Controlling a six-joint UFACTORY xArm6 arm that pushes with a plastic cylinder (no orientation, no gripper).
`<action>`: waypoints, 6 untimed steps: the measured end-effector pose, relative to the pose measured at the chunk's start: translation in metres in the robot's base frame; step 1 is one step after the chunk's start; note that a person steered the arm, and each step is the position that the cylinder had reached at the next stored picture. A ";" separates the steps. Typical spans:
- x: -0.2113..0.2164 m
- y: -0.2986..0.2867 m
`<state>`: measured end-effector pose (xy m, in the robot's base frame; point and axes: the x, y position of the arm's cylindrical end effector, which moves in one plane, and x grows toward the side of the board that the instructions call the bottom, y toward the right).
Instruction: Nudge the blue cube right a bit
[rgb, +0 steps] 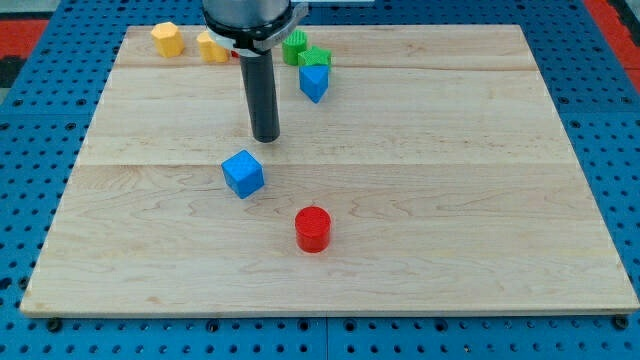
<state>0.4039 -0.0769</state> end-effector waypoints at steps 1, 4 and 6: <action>0.071 -0.011; 0.123 -0.096; 0.148 -0.036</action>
